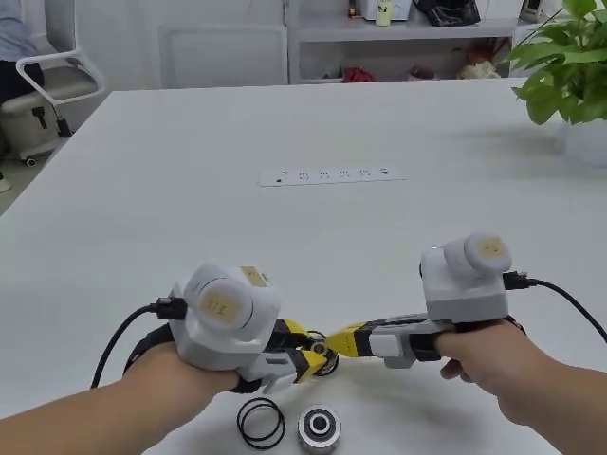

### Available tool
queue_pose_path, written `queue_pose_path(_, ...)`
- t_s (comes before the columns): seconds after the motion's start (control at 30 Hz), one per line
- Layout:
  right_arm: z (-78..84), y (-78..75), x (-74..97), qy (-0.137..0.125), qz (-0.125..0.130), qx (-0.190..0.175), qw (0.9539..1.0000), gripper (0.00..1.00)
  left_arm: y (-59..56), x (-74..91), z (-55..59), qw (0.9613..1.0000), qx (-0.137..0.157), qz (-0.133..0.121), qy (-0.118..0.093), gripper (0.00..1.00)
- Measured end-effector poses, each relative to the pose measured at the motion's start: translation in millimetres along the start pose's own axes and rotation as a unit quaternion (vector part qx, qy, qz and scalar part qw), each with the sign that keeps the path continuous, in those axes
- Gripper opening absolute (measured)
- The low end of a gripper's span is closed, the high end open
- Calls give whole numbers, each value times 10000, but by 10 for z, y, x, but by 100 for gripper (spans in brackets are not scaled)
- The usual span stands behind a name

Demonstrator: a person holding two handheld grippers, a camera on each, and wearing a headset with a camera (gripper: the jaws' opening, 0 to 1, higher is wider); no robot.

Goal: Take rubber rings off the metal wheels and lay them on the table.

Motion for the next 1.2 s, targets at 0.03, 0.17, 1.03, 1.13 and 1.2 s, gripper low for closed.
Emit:
queue_pose_path(0.03,-1,0,4,-4,4,-4,10000,0,-1,6,-1,10000,-1,1,-3,17)
queue_pose_path(0.17,-12,-3,13,-23,5,-29,10000,0,-5,35,-13,10000,2,-2,-38,18)
queue_pose_path(1.03,-93,76,83,-85,-7,6,10000,0,-7,331,-9,9997,46,-62,-239,30)
queue_pose_path(1.13,-94,87,85,-70,-13,23,10000,0,14,364,5,9996,63,-72,-251,32)
queue_pose_path(1.2,-95,98,86,-67,-19,34,10000,0,20,383,14,9996,62,-78,-248,33)
Point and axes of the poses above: the centre of the closed fingertips' face, and the gripper's own axes: x roughly backward along the fingers, y roughly to its left, z roughly out of its underside, the point moved 1 cm from there along x, roughly backward along the fingers, and after that the axes turned 13 degrees about y, right-handed, at the moved point
